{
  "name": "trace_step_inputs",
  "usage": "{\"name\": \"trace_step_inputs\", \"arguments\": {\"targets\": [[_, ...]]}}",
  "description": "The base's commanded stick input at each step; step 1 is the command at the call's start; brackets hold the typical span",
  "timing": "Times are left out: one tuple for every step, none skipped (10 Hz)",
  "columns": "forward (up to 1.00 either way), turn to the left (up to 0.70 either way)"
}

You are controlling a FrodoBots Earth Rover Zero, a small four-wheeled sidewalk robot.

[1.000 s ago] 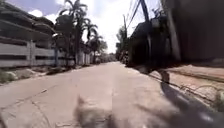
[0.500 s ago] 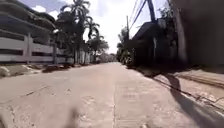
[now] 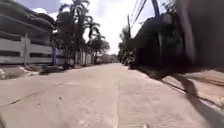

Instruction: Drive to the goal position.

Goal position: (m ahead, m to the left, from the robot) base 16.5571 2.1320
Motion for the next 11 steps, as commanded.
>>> {"name": "trace_step_inputs", "arguments": {"targets": [[0.85,-0.24],[0.85,-0.31],[0.85,-0.28],[0.85,-0.27],[0.85,-0.27],[0.85,-0.27],[0.85,-0.27],[0.85,-0.27],[0.85,-0.27],[0.85,-0.02],[0.85,-0.01]]}}
